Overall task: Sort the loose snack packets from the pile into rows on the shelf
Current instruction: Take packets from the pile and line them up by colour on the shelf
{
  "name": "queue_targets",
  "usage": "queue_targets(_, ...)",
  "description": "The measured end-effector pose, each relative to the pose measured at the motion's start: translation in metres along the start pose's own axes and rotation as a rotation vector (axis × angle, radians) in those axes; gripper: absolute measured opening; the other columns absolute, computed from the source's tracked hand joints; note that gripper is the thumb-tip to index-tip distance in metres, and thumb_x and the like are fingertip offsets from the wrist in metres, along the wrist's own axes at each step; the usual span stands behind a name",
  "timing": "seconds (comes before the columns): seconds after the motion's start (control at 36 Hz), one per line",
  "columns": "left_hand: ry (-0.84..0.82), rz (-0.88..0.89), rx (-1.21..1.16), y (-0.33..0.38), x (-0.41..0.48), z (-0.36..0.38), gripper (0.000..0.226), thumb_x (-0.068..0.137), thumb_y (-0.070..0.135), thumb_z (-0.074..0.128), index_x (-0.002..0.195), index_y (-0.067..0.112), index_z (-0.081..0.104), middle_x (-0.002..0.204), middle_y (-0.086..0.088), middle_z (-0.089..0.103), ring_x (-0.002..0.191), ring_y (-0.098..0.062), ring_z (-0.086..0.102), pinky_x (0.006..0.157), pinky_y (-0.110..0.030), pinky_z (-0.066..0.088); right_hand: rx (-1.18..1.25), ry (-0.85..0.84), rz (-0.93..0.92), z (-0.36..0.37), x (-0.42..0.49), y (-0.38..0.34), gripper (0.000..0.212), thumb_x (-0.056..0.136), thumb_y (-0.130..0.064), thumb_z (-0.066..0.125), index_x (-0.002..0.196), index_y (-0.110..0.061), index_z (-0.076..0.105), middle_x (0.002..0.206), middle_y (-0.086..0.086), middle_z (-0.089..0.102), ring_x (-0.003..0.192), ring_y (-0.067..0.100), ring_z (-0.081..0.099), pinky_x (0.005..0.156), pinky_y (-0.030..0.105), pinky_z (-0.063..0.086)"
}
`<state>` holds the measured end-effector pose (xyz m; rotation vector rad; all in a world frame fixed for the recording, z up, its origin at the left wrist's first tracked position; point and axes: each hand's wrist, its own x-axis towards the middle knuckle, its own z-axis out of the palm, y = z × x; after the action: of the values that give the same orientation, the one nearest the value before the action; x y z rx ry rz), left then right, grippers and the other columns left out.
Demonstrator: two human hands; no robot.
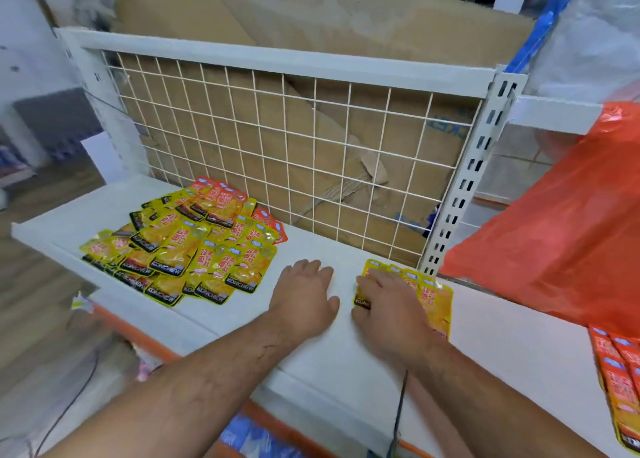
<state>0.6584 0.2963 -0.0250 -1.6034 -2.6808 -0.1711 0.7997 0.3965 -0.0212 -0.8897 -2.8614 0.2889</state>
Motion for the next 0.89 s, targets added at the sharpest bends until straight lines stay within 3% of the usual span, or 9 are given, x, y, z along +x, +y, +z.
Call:
queue_targets(0.08,0.005,-0.04,0.0,-0.018,-0.005,-0.002,0.055,0.091,0.047,0.047,0.138,0.02,0.045,0.145,-0.004,0.044,0.134,-0.025,0.036,0.111,-0.039,0.028,-0.016,-0.063,-0.019,0.003,0.008,-0.014,0.06,0.092,-0.043,0.048,0.149,-0.025,0.04,0.158,0.003,0.032,0.145,0.022,0.026,0.118,0.031,0.018)
queue_targets(0.14,0.011,-0.062,-0.007,-0.03,-0.007,-0.003,0.055,0.091,0.047,0.047,0.139,0.02,0.045,0.145,-0.004,0.044,0.135,-0.025,0.034,0.112,-0.039,0.028,-0.019,-0.074,-0.041,0.005,0.016,-0.024,0.06,0.094,-0.043,0.048,0.15,-0.026,0.037,0.16,0.002,0.028,0.146,0.021,0.023,0.119,0.03,0.016)
queue_targets(0.39,0.02,-0.096,-0.061,-0.099,-0.002,-0.012,0.052,0.09,0.042,0.046,0.136,0.018,0.05,0.141,-0.005,0.049,0.132,-0.027,0.04,0.111,-0.039,0.031,-0.008,-0.114,-0.033,0.02,0.059,-0.084,0.058,0.093,-0.044,0.051,0.147,-0.026,0.041,0.156,0.001,0.034,0.142,0.022,0.029,0.114,0.031,0.027)
queue_targets(0.53,0.01,-0.085,-0.05,-0.15,0.011,-0.019,0.037,0.083,0.028,0.043,0.115,0.018,0.059,0.116,-0.004,0.061,0.113,-0.027,0.051,0.095,-0.036,0.042,0.036,-0.125,0.055,0.036,0.084,-0.127,0.045,0.091,-0.042,0.051,0.132,-0.022,0.054,0.134,0.002,0.052,0.125,0.025,0.046,0.103,0.036,0.04)
queue_targets(0.67,-0.097,-0.079,0.011,-0.185,0.022,-0.03,0.036,0.083,0.025,0.055,0.118,0.015,0.055,0.118,-0.008,0.058,0.115,-0.029,0.048,0.09,-0.036,0.044,0.049,-0.124,0.17,0.049,0.11,-0.162,0.027,0.087,-0.041,0.048,0.1,-0.019,0.058,0.102,0.004,0.058,0.102,0.027,0.058,0.078,0.035,0.047)
queue_targets(0.89,-0.285,0.008,0.07,-0.202,0.032,-0.041,0.062,0.081,0.043,0.065,0.132,0.012,0.046,0.131,-0.012,0.043,0.126,-0.03,0.038,0.096,-0.039,0.043,0.03,-0.146,0.389,0.063,0.133,-0.19,0.06,0.083,-0.07,0.053,0.115,-0.019,0.054,0.113,0.004,0.054,0.107,0.025,0.058,0.081,0.034,0.047)
